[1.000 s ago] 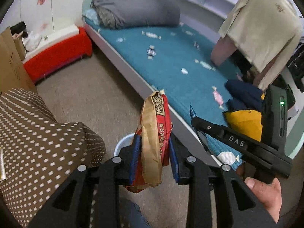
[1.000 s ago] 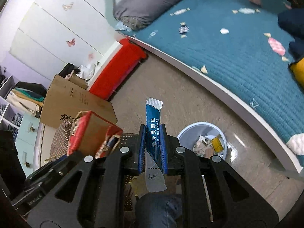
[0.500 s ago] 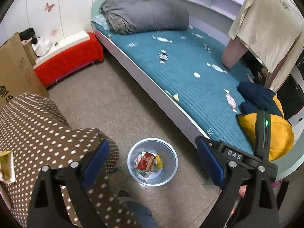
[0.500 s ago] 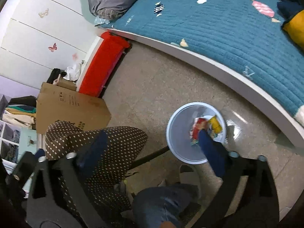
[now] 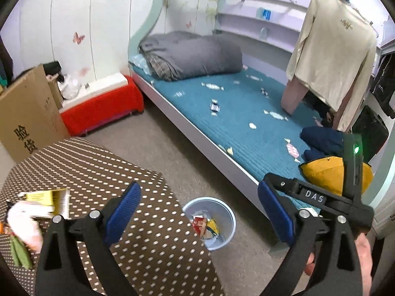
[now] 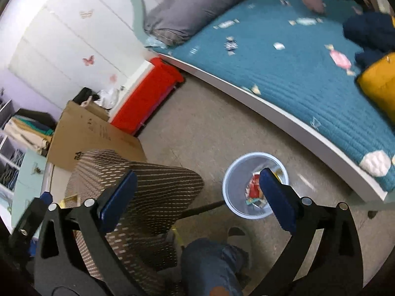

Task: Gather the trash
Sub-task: 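Move both tools back over the table toward the remaining trash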

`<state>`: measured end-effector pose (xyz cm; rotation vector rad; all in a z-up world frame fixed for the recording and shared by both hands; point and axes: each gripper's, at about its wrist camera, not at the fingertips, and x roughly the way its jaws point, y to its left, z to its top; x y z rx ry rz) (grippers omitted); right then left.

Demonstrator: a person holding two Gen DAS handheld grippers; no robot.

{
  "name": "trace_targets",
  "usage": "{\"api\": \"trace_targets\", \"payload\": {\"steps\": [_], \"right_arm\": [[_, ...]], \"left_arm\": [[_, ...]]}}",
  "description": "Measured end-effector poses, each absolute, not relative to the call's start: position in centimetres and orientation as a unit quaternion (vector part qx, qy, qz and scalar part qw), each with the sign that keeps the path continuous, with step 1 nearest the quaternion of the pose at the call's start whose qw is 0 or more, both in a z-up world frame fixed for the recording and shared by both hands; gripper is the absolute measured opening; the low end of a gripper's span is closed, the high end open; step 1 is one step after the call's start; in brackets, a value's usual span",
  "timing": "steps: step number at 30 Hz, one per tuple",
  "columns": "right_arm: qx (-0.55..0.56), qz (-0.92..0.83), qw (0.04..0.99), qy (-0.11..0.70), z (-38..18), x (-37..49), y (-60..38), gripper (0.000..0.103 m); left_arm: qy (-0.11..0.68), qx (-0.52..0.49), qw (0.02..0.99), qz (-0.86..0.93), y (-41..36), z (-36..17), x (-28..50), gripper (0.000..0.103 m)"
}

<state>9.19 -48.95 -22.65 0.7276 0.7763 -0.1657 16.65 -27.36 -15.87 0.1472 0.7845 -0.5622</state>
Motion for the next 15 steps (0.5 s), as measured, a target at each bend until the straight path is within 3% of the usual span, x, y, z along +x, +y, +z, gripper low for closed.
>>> {"api": "trace_targets", "payload": {"steps": [15], "right_arm": [[0.240,0.005,0.915,0.323,-13.3,8.5,-38.6,0.097]], "left_arm": [[0.325,0.026,0.917,-0.231,-17.3,-11.1,13.4,0.094]]}}
